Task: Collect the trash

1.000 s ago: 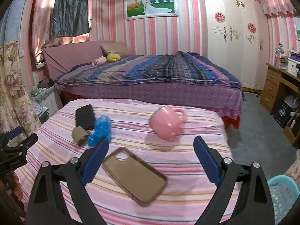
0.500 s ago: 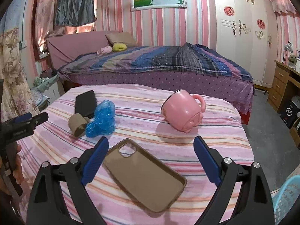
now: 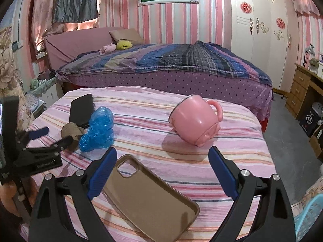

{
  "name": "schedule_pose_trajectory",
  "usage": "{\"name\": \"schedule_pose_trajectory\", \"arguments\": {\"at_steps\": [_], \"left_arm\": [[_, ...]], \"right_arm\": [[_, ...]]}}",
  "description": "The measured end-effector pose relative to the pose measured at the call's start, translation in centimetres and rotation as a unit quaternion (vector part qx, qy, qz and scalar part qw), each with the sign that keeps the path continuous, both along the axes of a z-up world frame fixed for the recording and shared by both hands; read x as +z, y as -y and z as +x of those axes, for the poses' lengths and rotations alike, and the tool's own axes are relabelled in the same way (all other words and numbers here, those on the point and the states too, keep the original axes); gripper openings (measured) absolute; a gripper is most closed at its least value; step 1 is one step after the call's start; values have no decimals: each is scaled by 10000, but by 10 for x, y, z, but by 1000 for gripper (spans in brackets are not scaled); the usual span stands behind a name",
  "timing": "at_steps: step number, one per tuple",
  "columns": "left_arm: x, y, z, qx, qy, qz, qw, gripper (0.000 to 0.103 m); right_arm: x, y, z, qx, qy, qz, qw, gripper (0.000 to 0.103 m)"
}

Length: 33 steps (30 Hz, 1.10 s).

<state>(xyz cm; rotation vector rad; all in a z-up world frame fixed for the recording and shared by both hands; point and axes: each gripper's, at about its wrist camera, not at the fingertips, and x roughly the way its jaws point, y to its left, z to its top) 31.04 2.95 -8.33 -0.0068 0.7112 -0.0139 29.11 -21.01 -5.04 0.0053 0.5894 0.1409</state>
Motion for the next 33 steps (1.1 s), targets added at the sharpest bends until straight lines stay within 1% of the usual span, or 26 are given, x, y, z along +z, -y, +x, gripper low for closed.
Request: {"name": "schedule_pose_trajectory", "arguments": {"at_steps": [2, 4, 6, 9, 12, 17, 20, 21, 22, 23, 24, 25, 26, 28, 31, 33], "left_arm": [[-2, -5, 1, -51, -45, -177, 9998, 71], [-5, -9, 1, -121, -98, -350, 9993, 58], [-6, -11, 2, -172, -117, -469, 9987, 54], [-6, -11, 1, -206, -106, -555, 9982, 53], [-7, -10, 0, -253, -105, -569, 9980, 53], [-13, -11, 8, -264, -341, -641, 9970, 53], [-14, -11, 9, -264, -365, -678, 9967, 52], [-13, -11, 8, -279, -351, -667, 9968, 49], [-13, -11, 7, -287, -328, -657, 9969, 42], [-12, -11, 6, -279, -299, -648, 9971, 38], [-11, -13, 4, -250, -254, -646, 9973, 28], [-10, -15, 2, -172, -203, -603, 9978, 21], [-9, -18, 0, -89, -149, -578, 9982, 19], [-5, -28, -7, 131, 13, -584, 9982, 9], [1, -41, -15, 556, 257, -415, 9973, 8], [5, -48, -21, 886, 436, -259, 9948, 8]], "right_arm": [[-3, -1, 1, -3, -35, -3, 10000, 90], [-6, -3, 1, 12, -85, -30, 10000, 90], [-12, -7, 2, 39, -145, -36, 9999, 90], [-16, -9, 2, 61, -192, -42, 9998, 90], [-22, -16, 3, 97, -228, -165, 9996, 90], [-27, -27, 1, 116, -224, -308, 9992, 90], [-29, -29, -2, 115, -190, -327, 9992, 90], [-29, -30, -2, 133, -200, -327, 9992, 90], [-29, -31, -2, 138, -206, -329, 9992, 90], [-30, -33, -1, 161, -235, -314, 9991, 90], [-29, -33, 0, 171, -248, -305, 9991, 90], [-28, -37, 2, 231, -289, -253, 9990, 90], [-27, -38, 4, 245, -288, -257, 9990, 90], [-23, -44, 7, 318, -261, -308, 9987, 90], [-18, -60, 14, 505, -143, -455, 9976, 90], [-18, -71, 23, 606, -169, -468, 9969, 90]]}}
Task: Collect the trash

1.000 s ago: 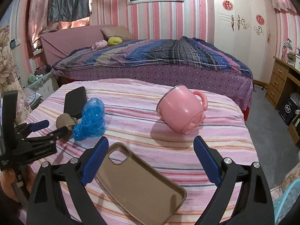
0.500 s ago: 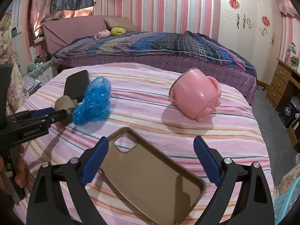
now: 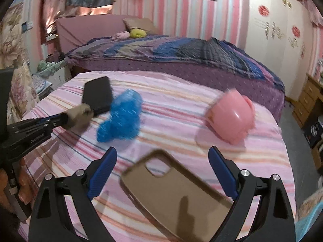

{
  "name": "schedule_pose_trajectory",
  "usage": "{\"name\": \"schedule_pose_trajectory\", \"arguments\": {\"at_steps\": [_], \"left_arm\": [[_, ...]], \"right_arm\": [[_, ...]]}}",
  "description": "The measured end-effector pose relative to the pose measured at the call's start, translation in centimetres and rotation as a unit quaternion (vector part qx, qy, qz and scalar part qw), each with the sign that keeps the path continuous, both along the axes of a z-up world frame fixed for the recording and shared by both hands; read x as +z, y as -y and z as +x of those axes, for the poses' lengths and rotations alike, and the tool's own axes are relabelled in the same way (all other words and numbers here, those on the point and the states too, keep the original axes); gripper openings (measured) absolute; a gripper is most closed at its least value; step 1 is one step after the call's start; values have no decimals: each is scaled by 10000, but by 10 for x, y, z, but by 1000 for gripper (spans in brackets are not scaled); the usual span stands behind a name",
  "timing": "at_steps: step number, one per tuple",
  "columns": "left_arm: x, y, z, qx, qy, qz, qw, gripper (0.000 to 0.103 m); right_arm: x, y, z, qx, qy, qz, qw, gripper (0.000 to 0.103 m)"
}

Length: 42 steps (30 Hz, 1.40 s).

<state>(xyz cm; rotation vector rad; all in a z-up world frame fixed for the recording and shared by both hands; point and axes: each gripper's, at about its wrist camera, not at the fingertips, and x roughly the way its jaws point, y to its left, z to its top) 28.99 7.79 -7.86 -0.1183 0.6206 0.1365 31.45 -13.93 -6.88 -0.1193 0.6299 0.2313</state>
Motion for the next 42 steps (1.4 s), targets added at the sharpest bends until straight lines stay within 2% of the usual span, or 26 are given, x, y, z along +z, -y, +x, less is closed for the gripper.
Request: {"name": "schedule_pose_trajectory", "arguments": {"at_steps": [3, 6, 13, 14, 15, 18, 20, 21, 23, 24, 25, 26, 28, 31, 35, 38, 42], "left_arm": [[3, -10, -2, 237, 105, 32, 9997, 8], [2, -19, 0, 287, 70, -127, 9995, 8], [-1, -23, 3, 251, -15, -278, 9993, 8], [-3, -22, 2, 242, -20, -287, 9993, 8], [-3, -21, 2, 228, -30, -300, 9993, 8], [-4, -24, 3, 195, -52, -374, 9991, 8], [-5, -24, 3, 151, -74, -418, 9990, 8], [-6, -23, 3, 114, -89, -440, 9989, 13], [-9, -21, 4, -56, -187, -512, 9985, 42], [-9, -19, 3, -162, -228, -527, 9982, 67], [-9, -18, 0, -213, -202, -504, 9983, 73], [-8, -15, -3, -252, -134, -451, 9986, 74], [-5, -8, -13, -490, -31, -420, 9979, 88], [-6, 0, -24, -720, -101, -374, 9967, 95], [-12, 4, -29, -958, -386, -482, 9935, 96], [-17, 10, -36, -1179, -633, -530, 9896, 97], [-19, 20, -49, -1254, -736, -347, 9888, 97]], "right_arm": [[0, -17, 19, 123, -153, 32, 9998, 90], [-2, -29, 32, 178, -250, -9, 9995, 87], [-11, -51, 50, 487, -614, 45, 9969, 43], [-12, -51, 48, 544, -591, 55, 9968, 30], [-13, -51, 47, 563, -535, 23, 9970, 22], [-7, -44, 33, 539, -259, -54, 9982, 13], [-2, -37, 22, 508, -136, -6, 9986, 11], [2, -30, 13, 483, -59, 27, 9988, 10], [8, -20, 0, 427, 50, 36, 9991, 10], [12, -11, -11, 368, 99, 52, 9993, 10], [13, -6, -15, 339, 111, 62, 9993, 10], [15, 10, -32, 219, 153, 82, 9996, 10], [19, 17, -36, 139, 164, 103, 9997, 10], [24, 45, -61, -93, 165, 183, 9997, 10], [26, 82, -95, -483, 247, 318, 9980, 10], [25, 93, -101, -599, 275, 374, 9971, 10], [22, 117, -111, -757, 289, 600, 9949, 10]]}}
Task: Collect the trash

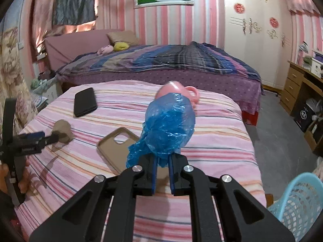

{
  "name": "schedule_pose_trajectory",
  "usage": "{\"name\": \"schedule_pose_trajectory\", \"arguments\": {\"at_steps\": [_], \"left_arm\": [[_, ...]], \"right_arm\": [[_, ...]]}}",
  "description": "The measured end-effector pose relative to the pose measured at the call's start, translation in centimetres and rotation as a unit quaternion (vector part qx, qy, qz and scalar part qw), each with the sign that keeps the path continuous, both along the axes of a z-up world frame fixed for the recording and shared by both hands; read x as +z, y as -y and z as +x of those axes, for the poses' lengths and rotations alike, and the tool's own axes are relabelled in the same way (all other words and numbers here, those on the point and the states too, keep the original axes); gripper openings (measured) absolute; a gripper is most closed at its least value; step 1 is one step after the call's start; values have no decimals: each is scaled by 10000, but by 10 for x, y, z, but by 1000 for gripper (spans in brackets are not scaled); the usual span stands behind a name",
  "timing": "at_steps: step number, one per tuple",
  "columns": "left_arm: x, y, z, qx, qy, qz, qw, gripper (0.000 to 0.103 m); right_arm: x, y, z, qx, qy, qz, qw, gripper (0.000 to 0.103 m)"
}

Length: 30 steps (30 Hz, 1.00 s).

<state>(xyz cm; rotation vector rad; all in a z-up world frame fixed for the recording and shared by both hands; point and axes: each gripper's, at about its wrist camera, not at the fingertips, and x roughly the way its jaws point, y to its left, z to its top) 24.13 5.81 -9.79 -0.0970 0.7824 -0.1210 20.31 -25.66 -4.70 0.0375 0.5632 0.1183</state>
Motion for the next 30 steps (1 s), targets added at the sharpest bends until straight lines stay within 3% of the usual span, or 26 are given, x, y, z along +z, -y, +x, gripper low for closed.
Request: {"name": "schedule_pose_trajectory", "arguments": {"at_steps": [3, 8, 12, 17, 20, 22, 23, 25, 30], "left_arm": [[3, 0, -2, 344, 69, 266, 9990, 97], [-1, -4, 18, 612, -204, 220, 9977, 97], [3, 3, 28, 650, -254, -96, 9975, 97], [-6, 22, 46, 733, -548, 9, 9958, 97], [-9, 31, 45, 727, -584, 169, 9955, 88], [-8, 35, 42, 689, -559, 275, 9957, 70], [-7, 36, 42, 680, -558, 297, 9957, 67], [-3, 36, 38, 697, -515, 281, 9958, 62], [15, 41, 21, 678, -247, 333, 9968, 60]], "right_arm": [[-3, 13, 1, -22, -44, 100, 9999, 10], [-2, 29, -3, -127, -27, 4, 9999, 10], [-3, 31, -5, -137, -65, -204, 9997, 10], [-6, 45, -4, -165, -119, -149, 9997, 10], [-6, 55, -6, -197, -145, -144, 9996, 10], [-6, 57, -6, -210, -147, -158, 9995, 10], [-6, 58, -6, -216, -145, -156, 9995, 10], [-5, 63, -7, -237, -140, -132, 9995, 10], [-2, 79, -14, -290, -127, -123, 9994, 10]]}}
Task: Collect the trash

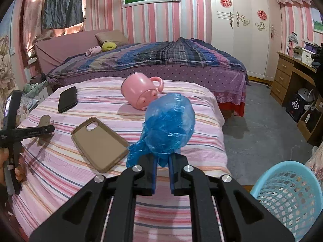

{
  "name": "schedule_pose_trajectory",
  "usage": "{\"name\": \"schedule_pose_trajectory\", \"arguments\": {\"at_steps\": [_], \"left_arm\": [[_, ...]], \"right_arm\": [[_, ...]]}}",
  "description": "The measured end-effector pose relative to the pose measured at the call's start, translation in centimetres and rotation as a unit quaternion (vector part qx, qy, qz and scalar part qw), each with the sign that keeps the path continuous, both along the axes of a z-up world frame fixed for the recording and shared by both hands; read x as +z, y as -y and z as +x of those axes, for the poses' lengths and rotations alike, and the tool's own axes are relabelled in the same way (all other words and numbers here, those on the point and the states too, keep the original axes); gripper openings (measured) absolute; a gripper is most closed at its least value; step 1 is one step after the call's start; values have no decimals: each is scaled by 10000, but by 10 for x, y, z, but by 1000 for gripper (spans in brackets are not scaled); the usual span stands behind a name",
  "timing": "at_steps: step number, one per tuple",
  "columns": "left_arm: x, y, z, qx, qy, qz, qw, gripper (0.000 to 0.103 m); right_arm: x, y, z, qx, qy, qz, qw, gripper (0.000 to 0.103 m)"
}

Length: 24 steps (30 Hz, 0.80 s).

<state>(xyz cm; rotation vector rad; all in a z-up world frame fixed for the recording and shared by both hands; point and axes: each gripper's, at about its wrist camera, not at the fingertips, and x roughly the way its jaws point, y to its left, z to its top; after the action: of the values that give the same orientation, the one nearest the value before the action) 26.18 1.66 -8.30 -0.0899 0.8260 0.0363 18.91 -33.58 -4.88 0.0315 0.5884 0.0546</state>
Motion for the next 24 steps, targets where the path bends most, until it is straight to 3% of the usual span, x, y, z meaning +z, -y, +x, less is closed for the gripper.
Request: {"name": "schedule_pose_trajectory", "arguments": {"at_steps": [6, 12, 24], "left_arm": [[36, 36, -34, -315, 515, 219, 9979, 60], [67, 106, -70, -887, 998, 268, 9907, 60], [76, 250, -112, -2092, 1263, -44, 9697, 61]], "right_arm": [[5, 22, -14, -216, 68, 54, 9997, 10], [13, 53, -41, -478, 175, 38, 9987, 10], [21, 147, -102, -1316, 105, -92, 9912, 10]]}}
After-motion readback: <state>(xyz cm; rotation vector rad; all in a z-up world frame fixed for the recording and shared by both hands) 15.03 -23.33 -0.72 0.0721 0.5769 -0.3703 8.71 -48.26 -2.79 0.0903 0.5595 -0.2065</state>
